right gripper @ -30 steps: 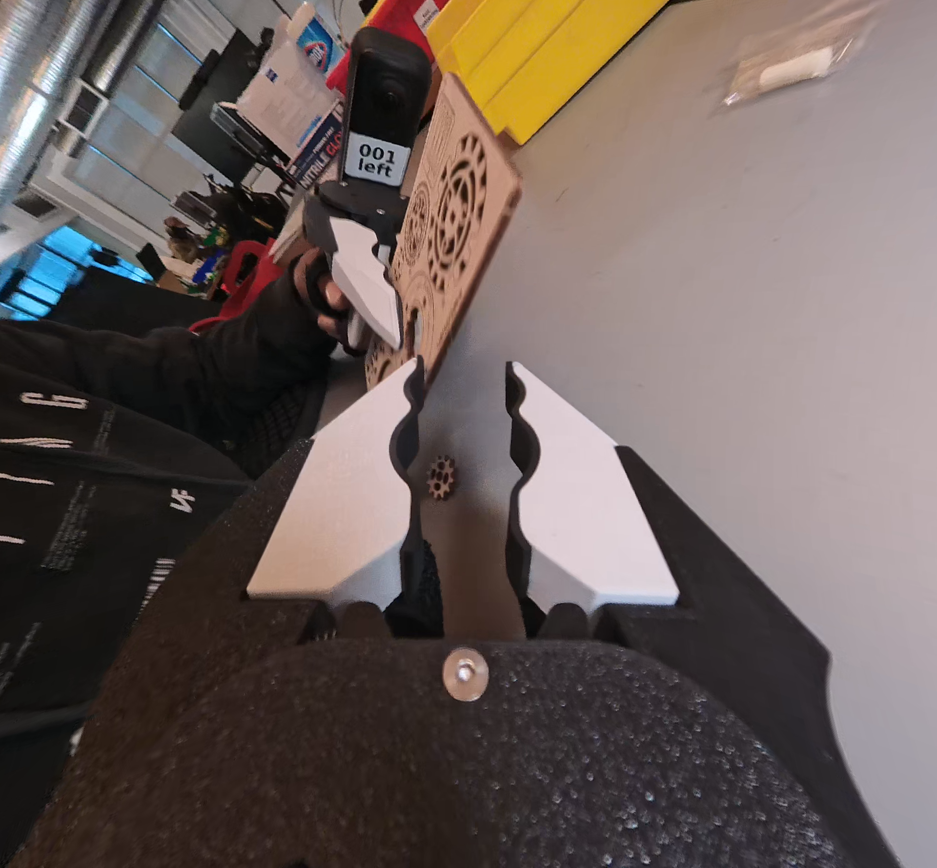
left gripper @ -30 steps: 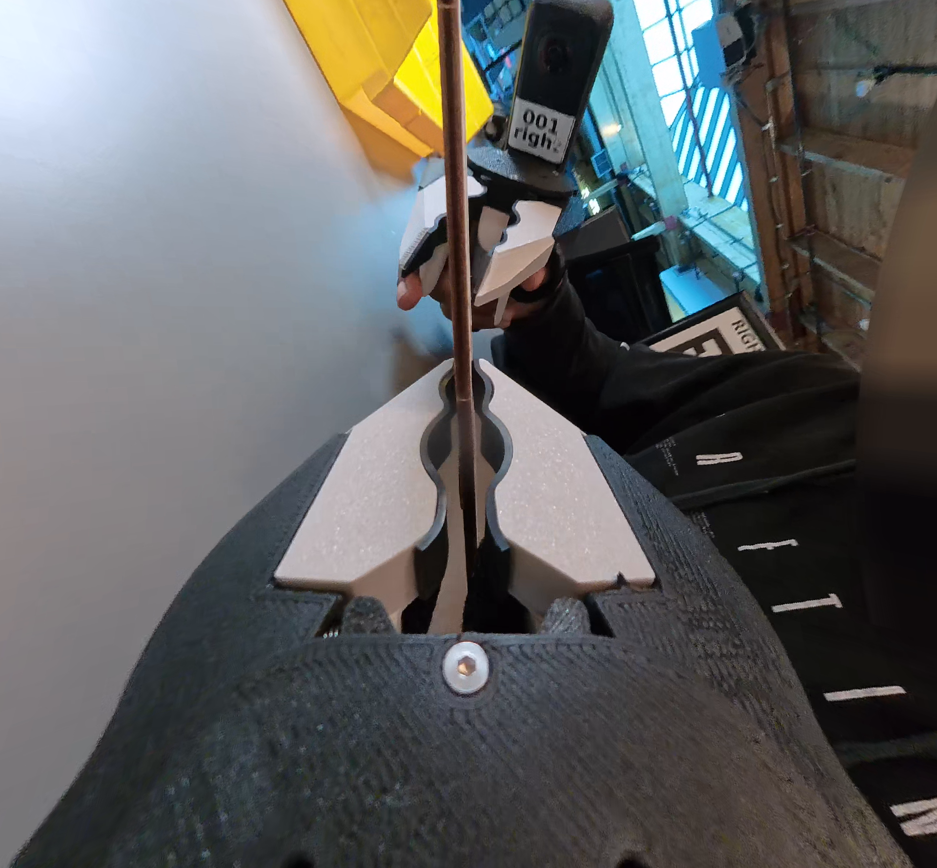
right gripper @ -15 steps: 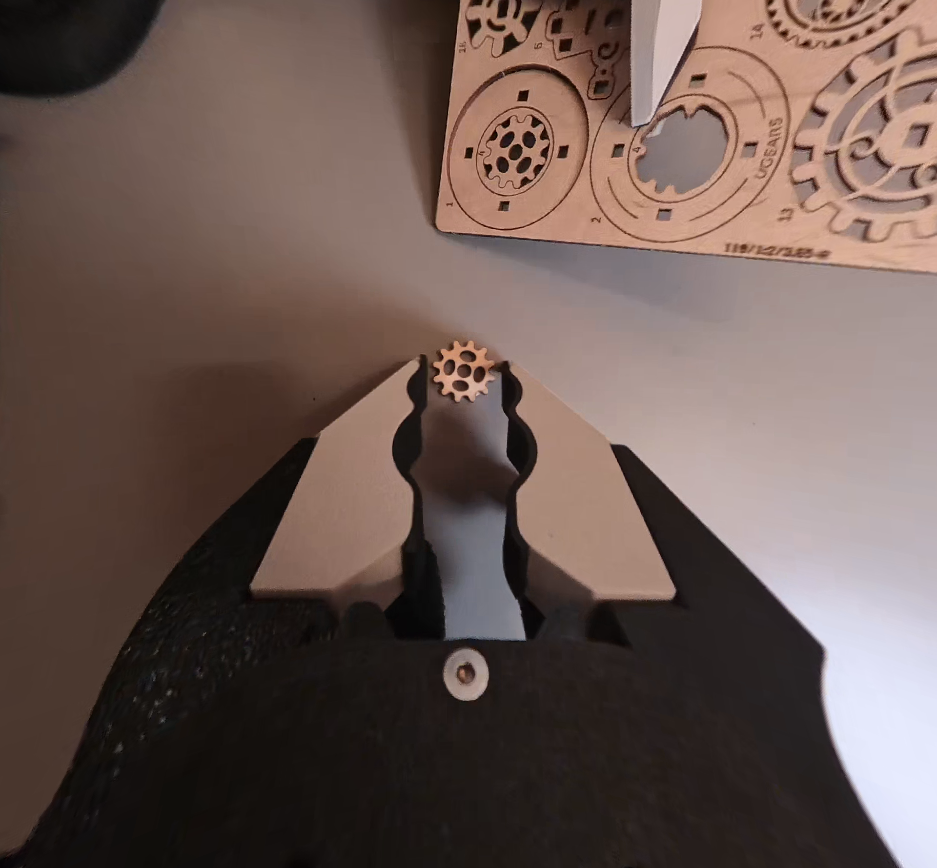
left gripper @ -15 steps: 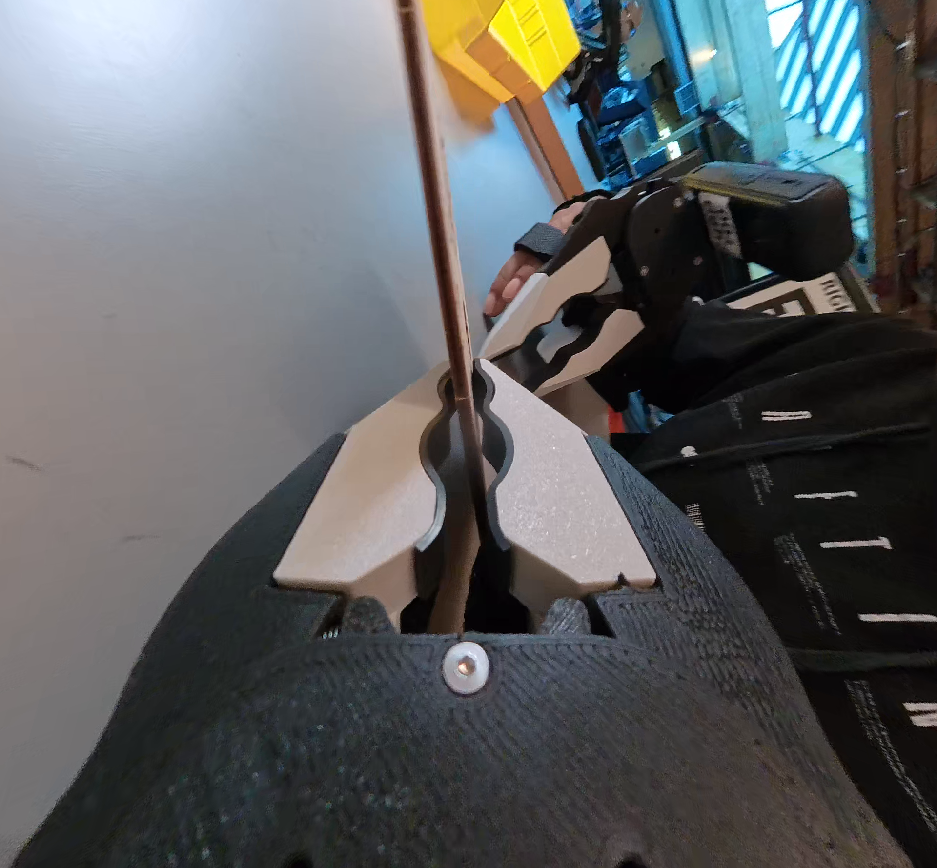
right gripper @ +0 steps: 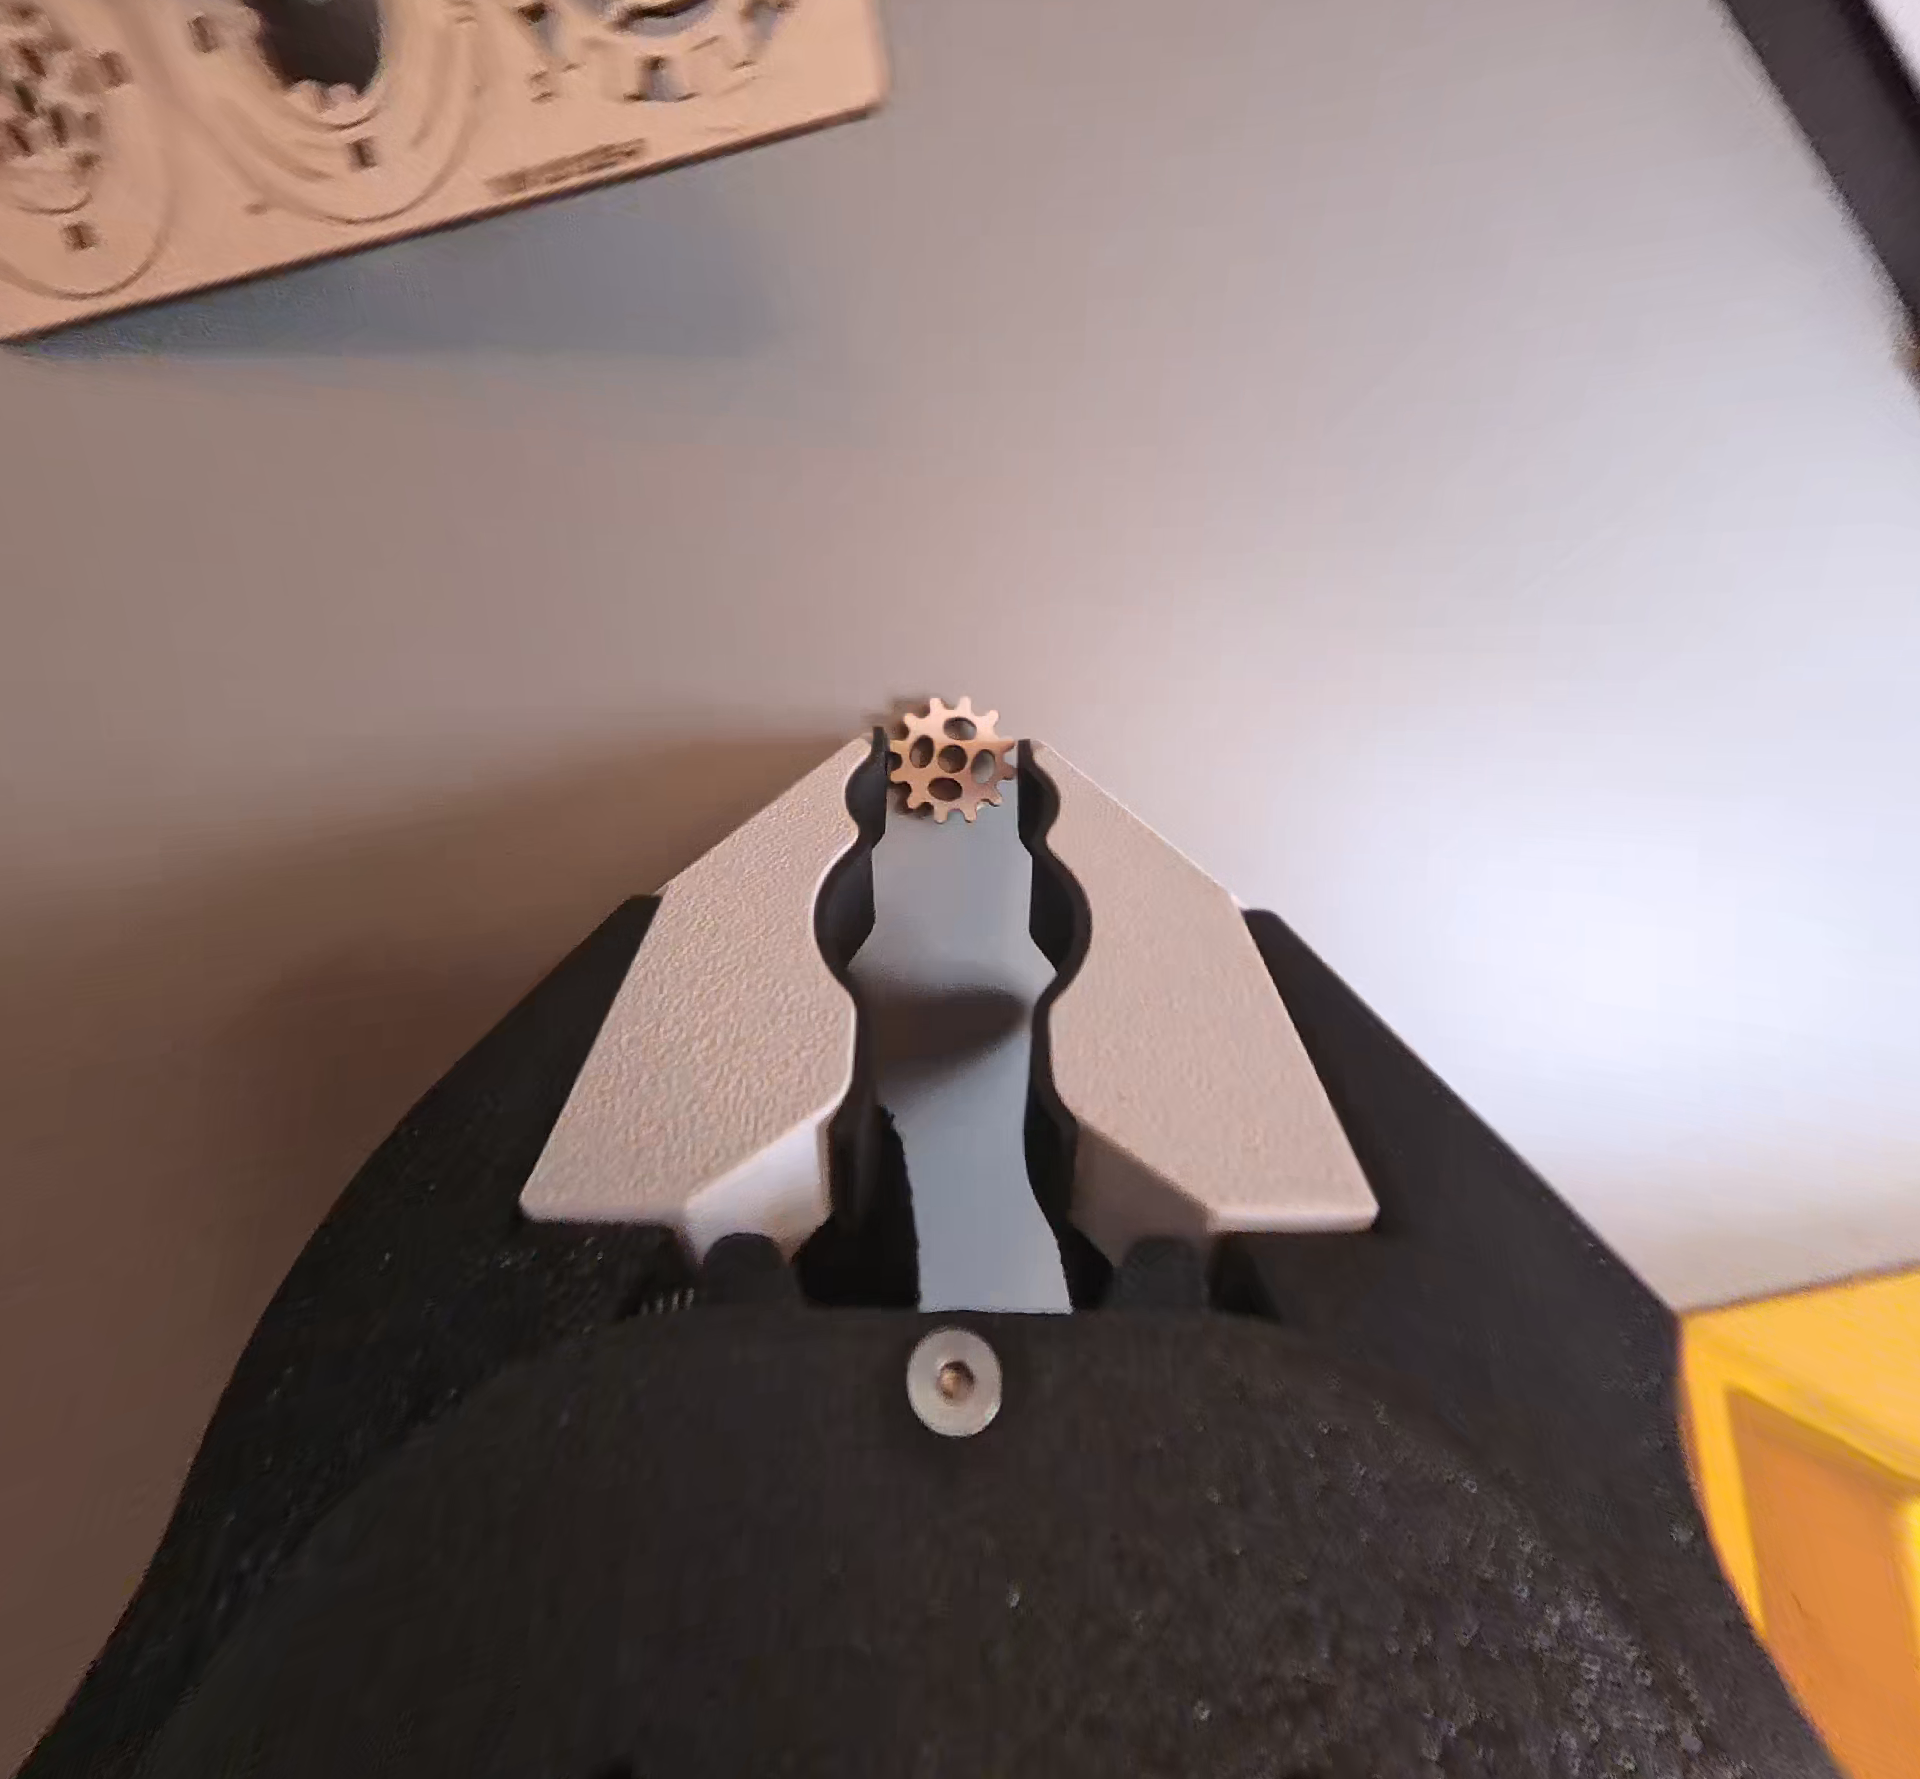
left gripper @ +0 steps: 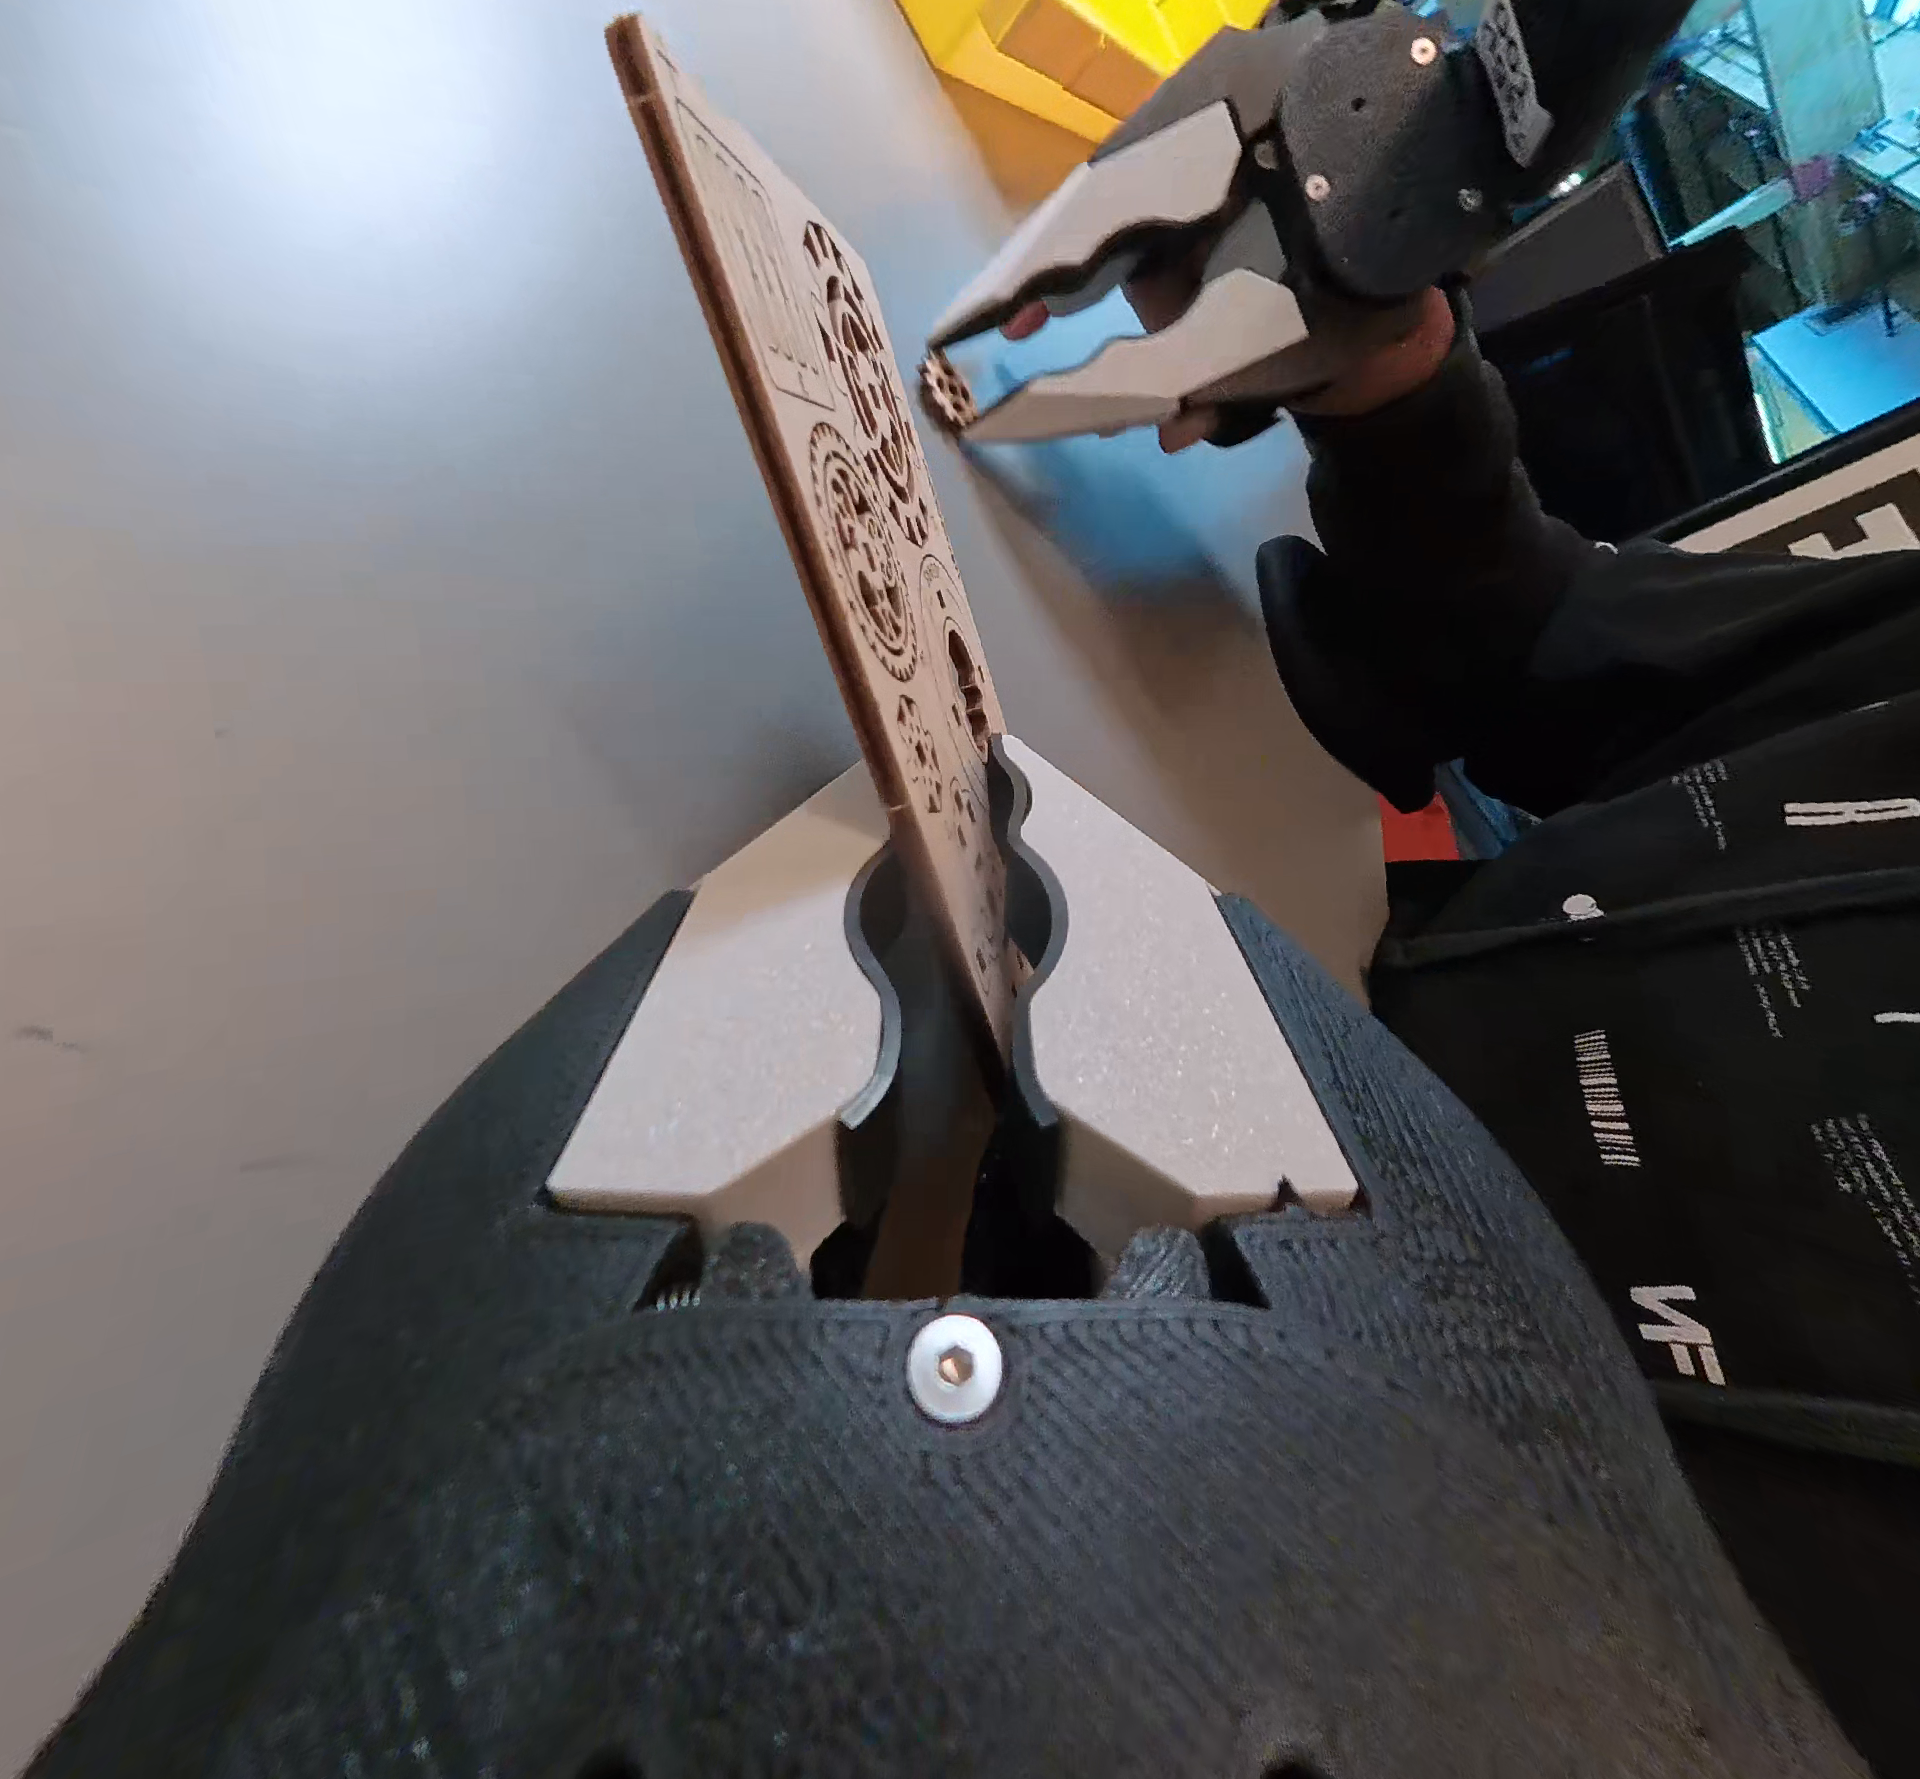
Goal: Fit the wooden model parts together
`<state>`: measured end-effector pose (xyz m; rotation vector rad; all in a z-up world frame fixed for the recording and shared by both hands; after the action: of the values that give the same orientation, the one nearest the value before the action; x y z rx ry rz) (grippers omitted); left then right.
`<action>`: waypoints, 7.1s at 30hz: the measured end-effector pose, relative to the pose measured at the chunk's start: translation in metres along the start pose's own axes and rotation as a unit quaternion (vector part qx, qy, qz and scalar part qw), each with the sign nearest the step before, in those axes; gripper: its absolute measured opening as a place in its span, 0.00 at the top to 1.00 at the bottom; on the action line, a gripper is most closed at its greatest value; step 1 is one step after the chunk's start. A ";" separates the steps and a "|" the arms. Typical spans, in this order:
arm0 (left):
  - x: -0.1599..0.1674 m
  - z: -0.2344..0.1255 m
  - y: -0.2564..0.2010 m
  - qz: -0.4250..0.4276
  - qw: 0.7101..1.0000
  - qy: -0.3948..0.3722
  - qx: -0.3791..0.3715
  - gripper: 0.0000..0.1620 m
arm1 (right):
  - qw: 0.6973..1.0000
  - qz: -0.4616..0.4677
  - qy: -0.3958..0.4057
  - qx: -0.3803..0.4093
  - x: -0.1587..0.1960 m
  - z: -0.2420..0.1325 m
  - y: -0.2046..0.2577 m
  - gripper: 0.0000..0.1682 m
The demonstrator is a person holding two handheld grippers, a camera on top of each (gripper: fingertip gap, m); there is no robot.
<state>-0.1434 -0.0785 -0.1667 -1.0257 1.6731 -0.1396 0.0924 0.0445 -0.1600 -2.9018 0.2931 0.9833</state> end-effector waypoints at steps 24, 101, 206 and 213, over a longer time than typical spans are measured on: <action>-0.015 -0.013 -0.015 0.068 0.985 -0.126 0.092 0.72 | 0.773 0.317 -0.313 -0.452 -0.029 -0.031 -0.003 1.00; -0.029 -0.022 -0.017 -0.071 0.955 -0.247 0.152 0.99 | 0.751 0.332 -0.400 -0.407 -0.027 -0.036 0.004 0.97; -0.038 -0.026 -0.034 0.032 0.968 -0.242 0.053 1.00 | 0.778 0.312 -0.376 -0.395 -0.035 -0.010 0.037 0.97; -0.029 -0.009 -0.037 0.008 0.984 -0.159 0.085 0.99 | 0.847 0.230 -0.338 -0.340 -0.048 -0.018 0.034 0.91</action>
<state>-0.1300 -0.0846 -0.1211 -0.8555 1.3550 -0.1004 0.0590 0.0170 -0.1169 -2.7546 0.7241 2.5522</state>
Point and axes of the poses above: each gripper's, where its closed fingertips meet, z out along the fingers, x out of its underside, y = z × x across the jaws, the point moved 9 cm from there along -z, back along the fingers, and after that the axes turned 10 degrees about z, right-handed, at the moved point
